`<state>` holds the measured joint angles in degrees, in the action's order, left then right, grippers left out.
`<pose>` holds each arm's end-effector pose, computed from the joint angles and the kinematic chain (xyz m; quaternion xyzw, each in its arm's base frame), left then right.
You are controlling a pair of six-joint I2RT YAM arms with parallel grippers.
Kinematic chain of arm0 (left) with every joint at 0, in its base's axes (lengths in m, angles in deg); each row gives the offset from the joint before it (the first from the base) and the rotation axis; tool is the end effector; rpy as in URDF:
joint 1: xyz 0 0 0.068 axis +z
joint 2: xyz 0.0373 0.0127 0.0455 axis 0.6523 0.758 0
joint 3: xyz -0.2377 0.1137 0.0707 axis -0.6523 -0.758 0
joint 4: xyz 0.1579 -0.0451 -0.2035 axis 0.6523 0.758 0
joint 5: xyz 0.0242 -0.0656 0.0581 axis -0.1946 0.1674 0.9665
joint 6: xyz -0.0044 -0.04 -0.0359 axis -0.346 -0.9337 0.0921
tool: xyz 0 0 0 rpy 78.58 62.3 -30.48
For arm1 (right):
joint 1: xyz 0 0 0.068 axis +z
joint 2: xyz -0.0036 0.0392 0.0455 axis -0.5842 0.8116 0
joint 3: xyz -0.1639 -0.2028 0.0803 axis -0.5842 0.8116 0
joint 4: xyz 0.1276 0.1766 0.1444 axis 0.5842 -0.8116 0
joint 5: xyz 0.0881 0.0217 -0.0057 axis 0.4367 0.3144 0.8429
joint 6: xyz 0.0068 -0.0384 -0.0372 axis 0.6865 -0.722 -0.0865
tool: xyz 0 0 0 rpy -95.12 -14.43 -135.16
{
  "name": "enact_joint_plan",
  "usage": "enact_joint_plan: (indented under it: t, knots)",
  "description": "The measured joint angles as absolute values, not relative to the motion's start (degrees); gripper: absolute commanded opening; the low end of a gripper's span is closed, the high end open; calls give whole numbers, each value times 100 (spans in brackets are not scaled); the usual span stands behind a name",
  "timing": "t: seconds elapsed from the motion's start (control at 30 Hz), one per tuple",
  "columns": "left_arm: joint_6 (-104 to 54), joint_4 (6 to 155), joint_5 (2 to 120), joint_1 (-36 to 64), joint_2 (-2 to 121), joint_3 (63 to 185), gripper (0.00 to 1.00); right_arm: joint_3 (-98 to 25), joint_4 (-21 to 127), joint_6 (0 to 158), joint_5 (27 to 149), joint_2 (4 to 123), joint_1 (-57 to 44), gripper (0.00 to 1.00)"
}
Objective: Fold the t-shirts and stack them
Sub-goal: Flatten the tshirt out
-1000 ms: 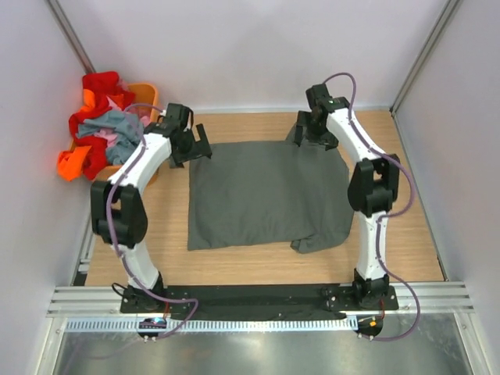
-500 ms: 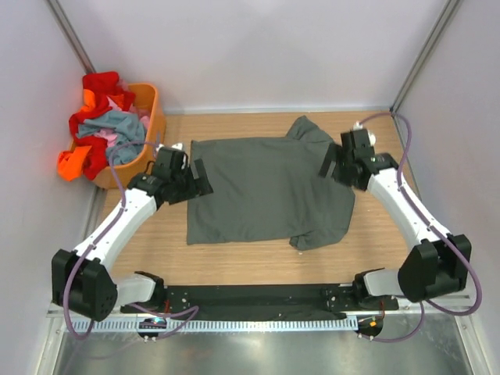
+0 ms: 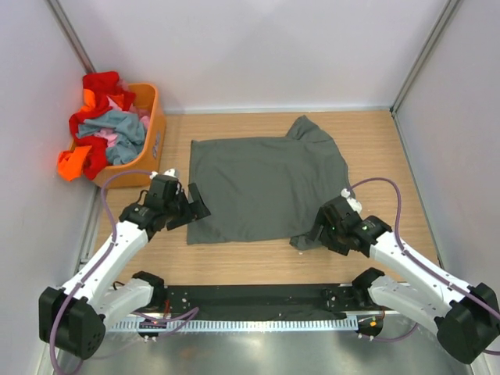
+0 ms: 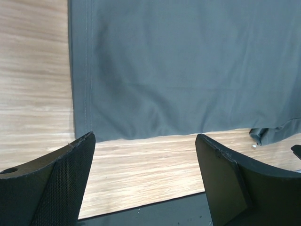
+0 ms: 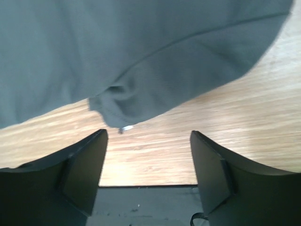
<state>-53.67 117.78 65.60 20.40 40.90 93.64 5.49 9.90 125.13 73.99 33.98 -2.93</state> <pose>0.1834 -0.0701 0.2448 -0.1537 0.9272 -0.1959 0.2799 0.1358 0.0826 0.2040 0.1826 0.9516 0.1214 0.2152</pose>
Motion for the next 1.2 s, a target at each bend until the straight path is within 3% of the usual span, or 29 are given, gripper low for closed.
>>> enact_joint_plan:
  t: [0.2,0.43,0.7,0.8,0.83,0.9,1.1,1.13,1.17,1.2]
  knots:
    - [-5470,11784,6556,2031,3935,9224,86,890,952,12898,7089,3286,-518,66]
    - [-5518,11806,6573,2031,3750,9184,85,1334,1226,12775,7281,2836,-2153,59]
    - [-5603,11832,6619,2031,3656,9097,84,1690,2115,12640,7816,3317,-2293,51]
    - [-5625,11832,6663,2031,3651,9095,84,1765,2323,12563,7889,3317,-2293,28]
    - [-5629,11832,6682,2031,3651,9095,83,1797,2356,12519,7906,3317,-2293,11]
    - [-5634,11830,6724,2031,3651,9093,83,1806,2354,12452,7934,3314,-2293,1]
    - [-5629,11832,6770,2031,3651,9095,83,786,1446,12163,7917,3229,-2293,2]
    - [-5623,11835,6770,2031,3653,9095,83,431,1293,12106,7919,3260,-2293,8]
    - [-5616,11841,6770,2031,3658,9101,83,-67,1103,12036,7923,3345,-2293,24]
    - [-5612,11865,6770,2031,3669,9117,83,-554,1044,11971,7926,3463,-2293,55]
